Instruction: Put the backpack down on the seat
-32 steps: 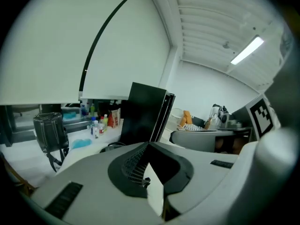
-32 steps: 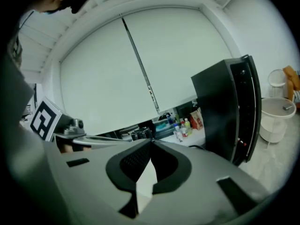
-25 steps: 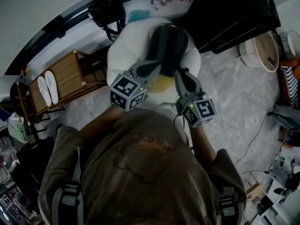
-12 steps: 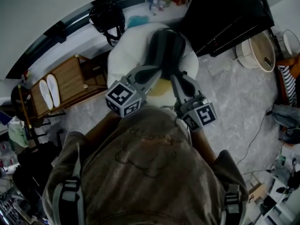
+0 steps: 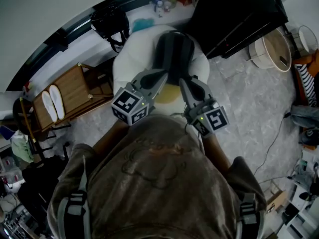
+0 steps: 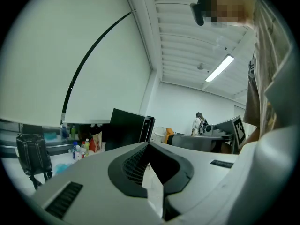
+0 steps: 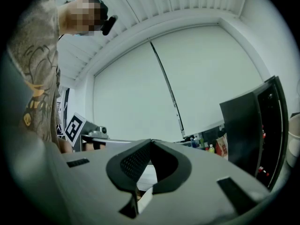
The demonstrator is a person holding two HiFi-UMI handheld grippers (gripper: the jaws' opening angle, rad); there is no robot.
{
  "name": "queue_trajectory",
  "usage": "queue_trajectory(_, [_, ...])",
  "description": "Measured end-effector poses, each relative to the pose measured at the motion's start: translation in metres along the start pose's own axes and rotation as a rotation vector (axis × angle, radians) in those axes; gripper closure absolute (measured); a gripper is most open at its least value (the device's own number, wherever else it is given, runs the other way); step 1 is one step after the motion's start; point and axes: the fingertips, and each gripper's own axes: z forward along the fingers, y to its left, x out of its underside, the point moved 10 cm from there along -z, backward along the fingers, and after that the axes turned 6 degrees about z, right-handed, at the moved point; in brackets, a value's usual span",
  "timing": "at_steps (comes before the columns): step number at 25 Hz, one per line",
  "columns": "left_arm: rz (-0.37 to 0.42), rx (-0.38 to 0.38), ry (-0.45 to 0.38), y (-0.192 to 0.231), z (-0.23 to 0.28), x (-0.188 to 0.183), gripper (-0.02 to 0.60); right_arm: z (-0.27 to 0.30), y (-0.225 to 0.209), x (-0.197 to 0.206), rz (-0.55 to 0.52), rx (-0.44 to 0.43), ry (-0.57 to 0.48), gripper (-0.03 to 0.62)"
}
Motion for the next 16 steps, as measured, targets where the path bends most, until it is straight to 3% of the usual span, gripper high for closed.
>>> queue_trajectory(16, [-0.057, -0.02, 0.033, 0.0, 0.009, 0.013, 0.581, 0.004, -0.011, 0.013, 0.043, 0.02, 0.027, 0.595])
